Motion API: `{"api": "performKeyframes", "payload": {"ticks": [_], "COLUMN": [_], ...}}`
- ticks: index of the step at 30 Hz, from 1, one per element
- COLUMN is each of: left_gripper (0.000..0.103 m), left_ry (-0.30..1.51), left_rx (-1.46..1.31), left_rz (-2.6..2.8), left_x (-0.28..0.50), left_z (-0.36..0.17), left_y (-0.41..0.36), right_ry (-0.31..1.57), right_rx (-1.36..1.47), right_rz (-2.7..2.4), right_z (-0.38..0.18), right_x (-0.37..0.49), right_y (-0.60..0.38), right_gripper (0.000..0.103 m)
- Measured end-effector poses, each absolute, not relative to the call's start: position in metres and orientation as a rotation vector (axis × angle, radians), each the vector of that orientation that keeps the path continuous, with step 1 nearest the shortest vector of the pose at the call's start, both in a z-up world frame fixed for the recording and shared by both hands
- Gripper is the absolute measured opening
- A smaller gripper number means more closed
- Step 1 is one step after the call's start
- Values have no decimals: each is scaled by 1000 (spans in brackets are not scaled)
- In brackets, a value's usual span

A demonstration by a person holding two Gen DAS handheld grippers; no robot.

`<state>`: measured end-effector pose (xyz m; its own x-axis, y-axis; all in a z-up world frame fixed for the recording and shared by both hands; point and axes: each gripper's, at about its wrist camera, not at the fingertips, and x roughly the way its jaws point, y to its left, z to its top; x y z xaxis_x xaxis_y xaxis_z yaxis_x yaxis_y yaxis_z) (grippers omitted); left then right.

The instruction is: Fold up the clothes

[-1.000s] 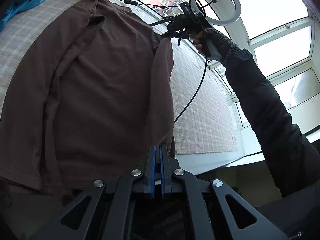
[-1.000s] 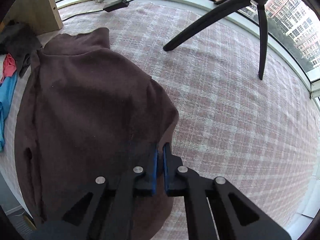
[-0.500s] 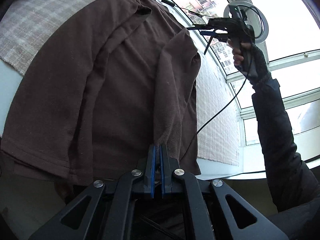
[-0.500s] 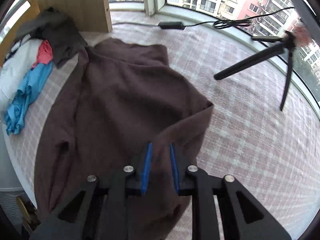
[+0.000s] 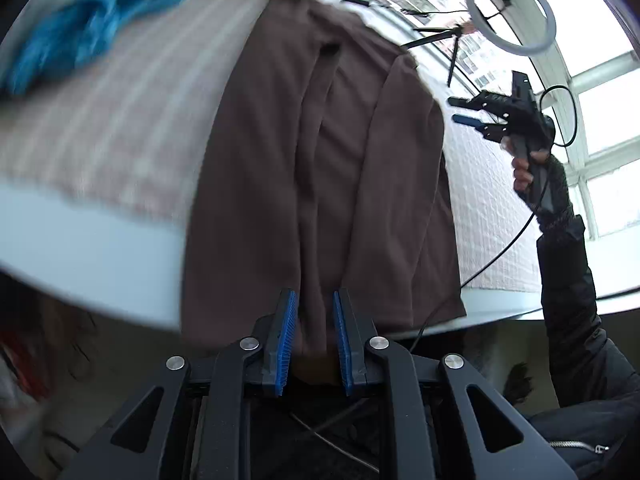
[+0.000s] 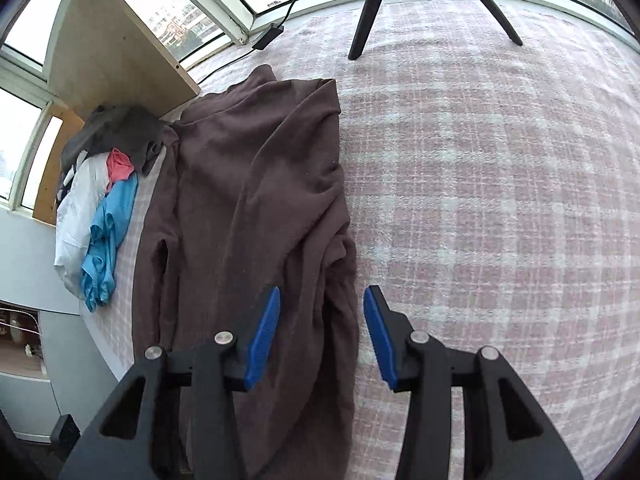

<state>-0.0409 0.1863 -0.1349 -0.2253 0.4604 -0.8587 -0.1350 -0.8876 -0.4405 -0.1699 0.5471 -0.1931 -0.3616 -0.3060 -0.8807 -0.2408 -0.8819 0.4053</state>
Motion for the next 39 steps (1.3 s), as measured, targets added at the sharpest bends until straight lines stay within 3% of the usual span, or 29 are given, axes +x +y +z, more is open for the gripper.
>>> {"api": "performKeyframes", "payload": {"ticks": [5, 12, 17, 19, 20, 23, 25, 26, 27, 31, 34, 39], "left_gripper": [26, 27, 30, 33, 33, 33, 21, 4, 2, 2, 3, 24], "left_ry": [-61, 178, 326, 346, 343, 326, 328, 328, 335, 363, 189, 239], "left_rx": [-1502, -1503, -1557, -1571, -1571, -1562, -1560, -1559, -1550, -1498, -1552, -1522], "left_rz": [2186, 2068, 2029, 2022, 2016, 1996, 1976, 1967, 1963, 2049, 2045, 2037], "left_x": [-157, -296, -350, -363, -367, -374, -375, -375, -373, -367, -375, -359], "left_z": [-93, -129, -163, -174, -177, -183, -186, -188, -188, -180, -183, -163], "left_y": [263, 395, 452, 463, 466, 470, 473, 475, 475, 462, 440, 426], "right_ry": [-601, -595, -658, -707, -733, -794, -805, -810, -806, -813, -884, -881], "right_rx": [1766, 1713, 1674, 1661, 1653, 1635, 1636, 1636, 1637, 1618, 1641, 1582], "right_rz": [-2531, -2562, -2536, -2515, -2506, -2480, -2470, -2466, -2464, -2494, -2523, -2499], "right_z": [-196, -205, -211, -215, -217, -222, -224, -225, -226, -223, -229, -222], "right_x": [-172, -174, -178, -180, -181, -185, -189, -191, -192, -186, -179, -179], "right_y": [534, 532, 538, 544, 547, 553, 554, 554, 553, 559, 577, 572], "right_gripper": [42, 41, 41, 35, 26, 22, 20, 19, 14, 9, 9, 15]}}
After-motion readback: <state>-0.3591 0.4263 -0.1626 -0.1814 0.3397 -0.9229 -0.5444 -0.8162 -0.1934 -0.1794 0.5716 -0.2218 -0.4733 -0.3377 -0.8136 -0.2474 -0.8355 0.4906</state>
